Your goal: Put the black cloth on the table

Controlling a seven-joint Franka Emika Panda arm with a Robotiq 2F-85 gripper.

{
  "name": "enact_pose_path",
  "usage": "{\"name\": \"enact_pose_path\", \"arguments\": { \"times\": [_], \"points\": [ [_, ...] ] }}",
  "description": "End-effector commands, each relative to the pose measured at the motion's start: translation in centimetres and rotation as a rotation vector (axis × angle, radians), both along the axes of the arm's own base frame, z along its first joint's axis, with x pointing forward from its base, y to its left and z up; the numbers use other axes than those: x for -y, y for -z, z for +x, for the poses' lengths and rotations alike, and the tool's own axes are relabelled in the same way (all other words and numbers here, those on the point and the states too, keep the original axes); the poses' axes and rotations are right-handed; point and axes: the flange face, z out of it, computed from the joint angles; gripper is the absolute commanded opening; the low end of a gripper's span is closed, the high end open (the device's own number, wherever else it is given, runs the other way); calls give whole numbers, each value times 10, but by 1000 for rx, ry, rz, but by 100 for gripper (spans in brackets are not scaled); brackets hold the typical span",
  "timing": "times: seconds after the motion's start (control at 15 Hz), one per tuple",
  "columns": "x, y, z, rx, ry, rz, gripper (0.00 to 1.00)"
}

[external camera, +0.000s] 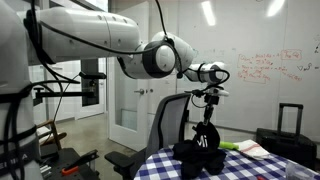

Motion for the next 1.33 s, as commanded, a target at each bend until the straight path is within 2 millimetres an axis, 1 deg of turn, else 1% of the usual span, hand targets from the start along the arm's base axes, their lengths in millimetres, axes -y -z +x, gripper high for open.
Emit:
{"name": "enact_pose_path", "arguments": {
  "times": [0.0, 0.27, 0.47, 0.67, 0.8, 1.07, 1.27],
  "points": [
    [7, -6, 0, 20, -52, 48, 100],
    [17, -20, 1, 52, -229, 89, 100],
    [26, -40, -1, 61, -396, 103, 100],
    [35, -63, -7, 33, -557, 120, 100],
    [38, -80, -15, -13, -651, 138, 100],
    [40, -118, -31, -102, -836, 182, 100],
    [39, -146, -37, -110, -988, 228, 100]
  ]
}}
